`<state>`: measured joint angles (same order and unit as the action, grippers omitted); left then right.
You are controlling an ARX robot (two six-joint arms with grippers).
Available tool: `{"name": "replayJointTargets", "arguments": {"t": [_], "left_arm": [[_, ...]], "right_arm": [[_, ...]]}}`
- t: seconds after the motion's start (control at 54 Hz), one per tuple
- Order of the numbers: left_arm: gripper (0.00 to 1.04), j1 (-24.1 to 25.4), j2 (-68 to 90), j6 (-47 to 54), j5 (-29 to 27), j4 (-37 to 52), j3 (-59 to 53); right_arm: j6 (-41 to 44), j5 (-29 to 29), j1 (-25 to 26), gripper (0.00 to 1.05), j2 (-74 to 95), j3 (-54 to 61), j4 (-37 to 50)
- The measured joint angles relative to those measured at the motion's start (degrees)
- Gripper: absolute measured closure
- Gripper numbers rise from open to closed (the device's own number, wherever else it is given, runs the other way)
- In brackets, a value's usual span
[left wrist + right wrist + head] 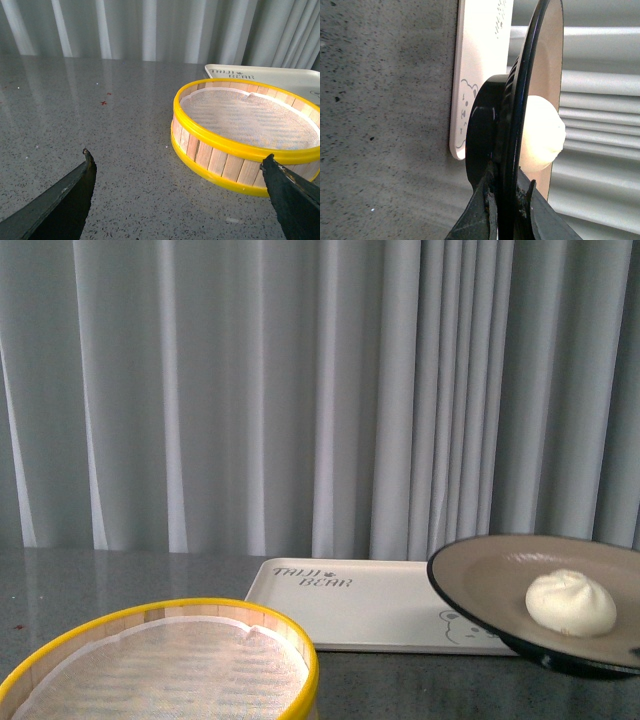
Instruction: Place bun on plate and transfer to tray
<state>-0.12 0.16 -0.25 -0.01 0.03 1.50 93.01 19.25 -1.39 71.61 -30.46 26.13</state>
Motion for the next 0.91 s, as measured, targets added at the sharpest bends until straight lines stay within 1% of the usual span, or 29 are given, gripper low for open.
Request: {"name": "replayJointTargets", "arguments": {"t": [0.148,0.278,0.408,0.519,0.908], "left_arm": [[0.07,0.0,0.0,0.0,0.0,0.0,0.0],[0.07,0.0,0.0,0.0,0.0,0.0,0.0],[0.07,0.0,0.0,0.0,0.0,0.0,0.0],[0.07,0.0,0.0,0.0,0.0,0.0,0.0],[0.07,0.0,0.0,0.0,0.0,0.0,0.0]], "right_arm": [[0.6,0.9,1.0,1.02,5.3,-4.5,0.9],[3.3,1.6,2.1,1.02,13.7,-12.3,1.7],[2.3,1.0,1.9,1.02,21.0,-20.8,2.0],[1.2,1.5,1.3,1.02,25.2,-26.4,0.3],[1.8,4.2,0.9,1.02,33.8,-33.1,-4.1]]}}
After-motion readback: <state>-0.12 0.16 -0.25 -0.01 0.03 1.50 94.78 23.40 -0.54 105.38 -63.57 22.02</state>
